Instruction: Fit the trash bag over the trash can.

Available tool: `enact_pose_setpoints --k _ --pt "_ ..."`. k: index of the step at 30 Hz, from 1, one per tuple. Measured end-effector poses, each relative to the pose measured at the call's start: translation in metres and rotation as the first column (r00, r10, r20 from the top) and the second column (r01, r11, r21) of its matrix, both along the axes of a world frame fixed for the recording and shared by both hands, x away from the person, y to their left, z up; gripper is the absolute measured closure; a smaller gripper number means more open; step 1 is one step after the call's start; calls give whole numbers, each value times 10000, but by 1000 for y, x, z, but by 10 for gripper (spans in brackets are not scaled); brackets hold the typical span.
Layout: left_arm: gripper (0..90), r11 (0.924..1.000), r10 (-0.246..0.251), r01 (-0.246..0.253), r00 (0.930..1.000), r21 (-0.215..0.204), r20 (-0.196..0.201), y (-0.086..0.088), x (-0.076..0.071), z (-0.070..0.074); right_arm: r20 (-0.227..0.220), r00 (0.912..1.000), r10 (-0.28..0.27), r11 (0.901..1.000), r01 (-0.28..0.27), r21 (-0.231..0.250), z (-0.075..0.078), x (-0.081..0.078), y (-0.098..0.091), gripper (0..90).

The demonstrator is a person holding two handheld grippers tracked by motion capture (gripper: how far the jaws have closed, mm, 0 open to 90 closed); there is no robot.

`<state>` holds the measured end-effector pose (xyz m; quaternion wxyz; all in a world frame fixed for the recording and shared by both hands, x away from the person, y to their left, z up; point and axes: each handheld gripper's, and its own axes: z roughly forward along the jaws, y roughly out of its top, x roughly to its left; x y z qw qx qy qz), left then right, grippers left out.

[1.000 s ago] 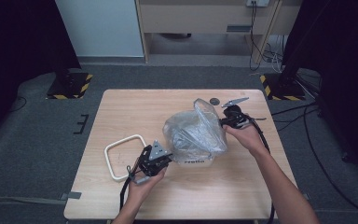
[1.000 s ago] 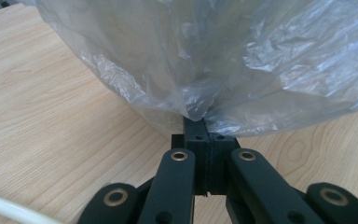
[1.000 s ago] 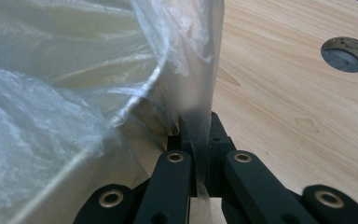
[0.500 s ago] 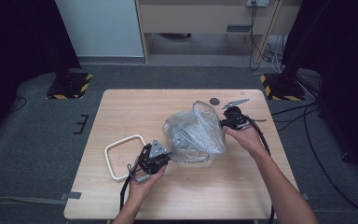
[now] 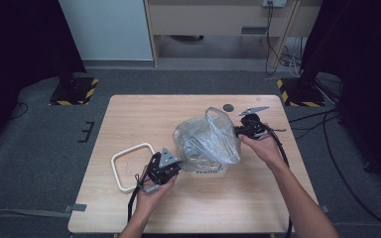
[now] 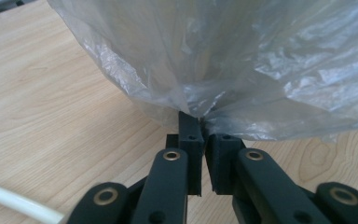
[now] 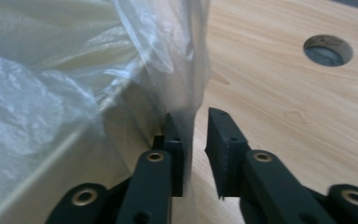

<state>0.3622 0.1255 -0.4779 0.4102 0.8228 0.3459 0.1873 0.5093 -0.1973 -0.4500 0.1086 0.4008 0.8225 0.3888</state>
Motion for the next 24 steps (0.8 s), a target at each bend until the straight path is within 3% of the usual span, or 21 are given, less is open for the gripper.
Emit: enact_pose_setpoints --k 9,13,19,24 --pt "792 9999 108 -107 9997 -67 235 7 -6 5 729 9967 -351 9987 323 399 14 -6 -12 649" --pt "688 9992 304 -284 9971 -287 703 11 -8 7 982 9945 -378 9979 325 553 20 -9 -15 621" --pt "539 9971 533 -488 9955 -581 785 20 -13 12 1080 9933 -411 9974 344 628 25 -11 -17 608" --pt "458 9974 376 -318 9953 -651 891 25 -21 14 1076 9930 -486 9976 429 539 24 -10 -20 608"
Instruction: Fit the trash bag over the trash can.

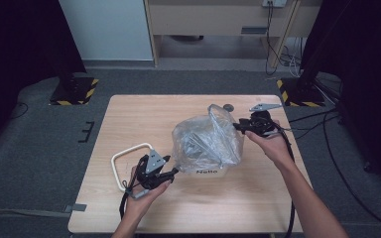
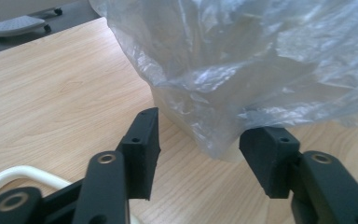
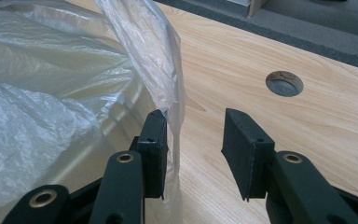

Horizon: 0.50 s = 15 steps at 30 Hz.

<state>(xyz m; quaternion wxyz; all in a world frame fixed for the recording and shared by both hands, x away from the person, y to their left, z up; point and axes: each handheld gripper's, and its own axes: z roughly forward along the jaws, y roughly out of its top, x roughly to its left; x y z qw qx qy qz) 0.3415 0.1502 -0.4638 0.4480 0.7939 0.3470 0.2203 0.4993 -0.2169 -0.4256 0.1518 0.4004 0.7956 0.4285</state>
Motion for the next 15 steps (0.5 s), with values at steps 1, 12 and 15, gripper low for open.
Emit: enact_pose_setpoints --k 1,12,15 --pt "447 10000 -28 28 10000 30 29 1 -1 0 10 10000 -28 10000 28 13 1 0 -1 609" --pt "327 9993 -235 245 9990 -266 381 14 -17 9 290 9994 193 9998 -193 -24 10 -8 -2 637" --pt "322 9992 -193 209 9987 -336 482 18 -22 14 345 9992 216 9998 -215 -56 11 -8 -1 661"
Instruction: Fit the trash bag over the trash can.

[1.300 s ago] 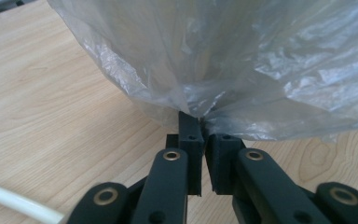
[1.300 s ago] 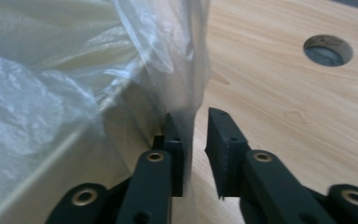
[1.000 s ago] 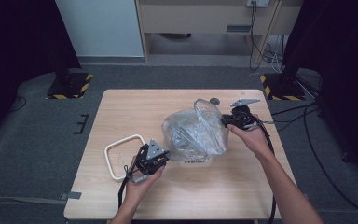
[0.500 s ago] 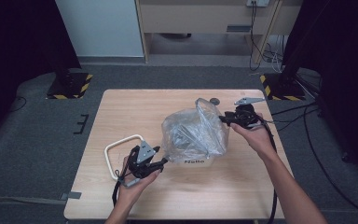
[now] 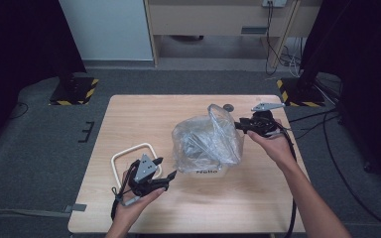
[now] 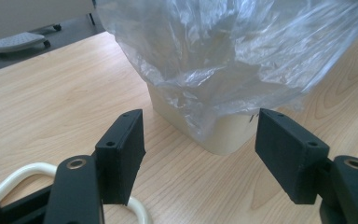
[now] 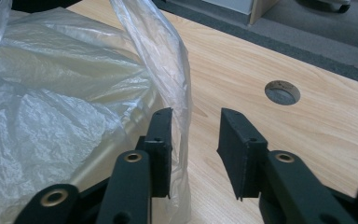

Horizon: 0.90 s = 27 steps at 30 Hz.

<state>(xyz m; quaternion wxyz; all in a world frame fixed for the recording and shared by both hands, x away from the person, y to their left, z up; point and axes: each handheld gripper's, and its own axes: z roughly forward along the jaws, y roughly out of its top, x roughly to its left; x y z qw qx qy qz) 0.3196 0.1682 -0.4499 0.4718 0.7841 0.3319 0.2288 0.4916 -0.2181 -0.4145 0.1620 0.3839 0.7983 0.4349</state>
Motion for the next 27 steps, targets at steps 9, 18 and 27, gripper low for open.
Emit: enact_pose_setpoints --k 9,18,27 --pt "302 9999 -25 24 9999 117 134 2 1 11 -7 9999 112 9998 -112 -173 -1 3 6 651" --pt "292 9993 41 -45 9999 376 102 -6 33 19 -131 9999 91 9986 -97 -513 -4 10 13 634" --pt "284 9992 165 -169 9998 360 118 -15 50 32 -284 9984 487 9965 -505 -672 -3 10 20 889"
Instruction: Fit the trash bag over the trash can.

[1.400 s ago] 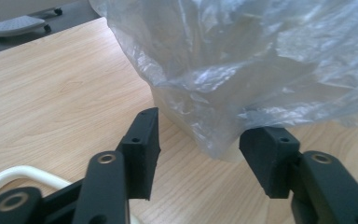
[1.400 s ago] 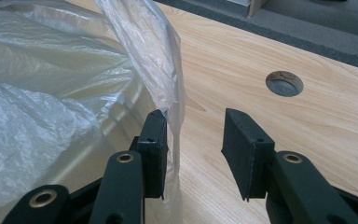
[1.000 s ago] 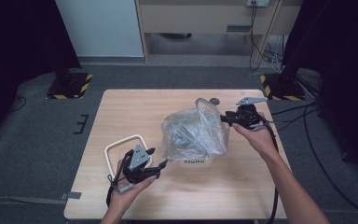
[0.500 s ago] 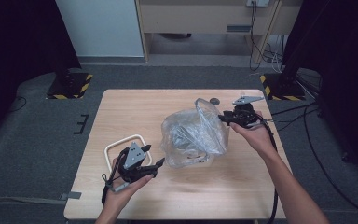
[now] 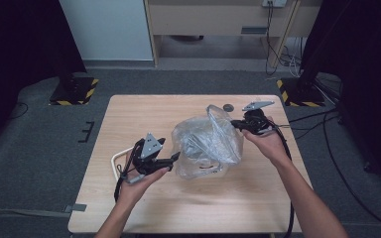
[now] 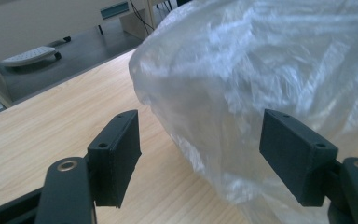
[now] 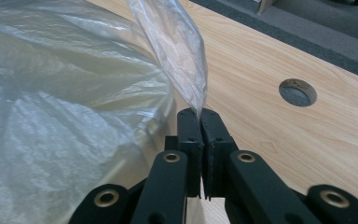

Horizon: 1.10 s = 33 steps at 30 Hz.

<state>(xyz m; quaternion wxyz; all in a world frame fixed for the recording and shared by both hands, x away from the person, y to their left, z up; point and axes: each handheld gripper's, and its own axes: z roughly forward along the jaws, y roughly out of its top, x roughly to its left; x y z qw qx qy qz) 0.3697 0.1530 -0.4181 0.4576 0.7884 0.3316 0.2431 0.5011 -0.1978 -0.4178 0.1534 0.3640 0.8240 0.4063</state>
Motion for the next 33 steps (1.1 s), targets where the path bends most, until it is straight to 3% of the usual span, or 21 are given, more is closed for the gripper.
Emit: enact_pose_setpoints --k 1,10,16,18,22,27,33 --pt "283 10000 -98 98 9998 7 186 -1 3 1 15 10000 65 10000 -65 -25 0 0 1 891" --pt "267 9999 -109 108 9997 64 231 -7 17 6 10 10000 86 9998 -86 159 3 1 2 876" --pt "280 9997 -248 245 9990 90 364 -9 22 9 -99 9999 -122 9991 126 401 2 3 0 759" --pt "293 9996 -267 263 9985 99 479 -10 23 12 -97 9999 -66 9984 71 569 2 4 -2 752" --pt "313 9995 -310 305 9980 91 557 -13 24 17 -113 9999 -74 9990 79 433 0 5 0 777" --pt "447 9989 -411 395 9968 242 689 -16 26 19 -34 10000 -48 9996 49 296 -1 4 4 886" --pt "681 9983 -513 489 9955 313 798 -20 27 23 29 10000 41 9997 -42 225 -2 2 5 900"
